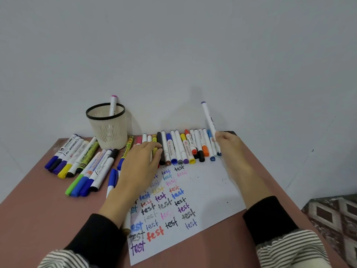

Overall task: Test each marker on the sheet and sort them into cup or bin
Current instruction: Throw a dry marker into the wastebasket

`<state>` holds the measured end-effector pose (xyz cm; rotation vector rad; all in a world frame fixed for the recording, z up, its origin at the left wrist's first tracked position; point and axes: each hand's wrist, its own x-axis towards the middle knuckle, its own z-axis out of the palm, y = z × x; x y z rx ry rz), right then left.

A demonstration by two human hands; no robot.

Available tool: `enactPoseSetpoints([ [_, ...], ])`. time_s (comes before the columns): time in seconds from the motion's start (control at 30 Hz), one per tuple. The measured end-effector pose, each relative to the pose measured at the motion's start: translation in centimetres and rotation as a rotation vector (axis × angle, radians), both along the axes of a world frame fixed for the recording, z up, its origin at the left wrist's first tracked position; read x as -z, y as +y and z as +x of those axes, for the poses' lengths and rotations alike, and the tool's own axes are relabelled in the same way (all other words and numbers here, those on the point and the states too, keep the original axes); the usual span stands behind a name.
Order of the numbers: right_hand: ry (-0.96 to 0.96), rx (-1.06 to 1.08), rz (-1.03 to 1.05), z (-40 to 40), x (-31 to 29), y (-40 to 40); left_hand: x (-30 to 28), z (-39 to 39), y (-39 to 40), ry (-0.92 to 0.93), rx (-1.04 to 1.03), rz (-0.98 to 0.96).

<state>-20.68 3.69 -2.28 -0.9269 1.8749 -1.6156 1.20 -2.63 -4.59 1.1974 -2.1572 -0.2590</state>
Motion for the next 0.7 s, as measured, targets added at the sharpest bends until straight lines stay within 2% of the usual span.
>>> enactPoseSetpoints([
  [0.07, -0.131, -0.079, -0.030, 0.3, -0.1, 0.0, -0.1, 0.1, 0.1, 0.024, 0.018, -0.011],
  [0.33, -0.441, -0.269, -0.191, 0.4, -0.8, 1.1, -0.2, 0.3, 0.5, 0.059, 0.050, -0.037],
  [0.53, -0.605, -0.223, -0.295, 1.6, -1.1, 1.1, -0.2, 0.5, 0.7, 0.076, 0.091, -0.058],
  [0.6, -0.571, -0.221, -0.247, 2.0, -1.1, 1.0, -0.3, 0.4, 0.8, 0.083, 0.126, -0.063],
  [0.7, -0.325, -0.262, -0.106, 2.6, -1.0, 1.3, -0.4, 0.4, 0.9, 0.084, 0.199, -0.051],
])
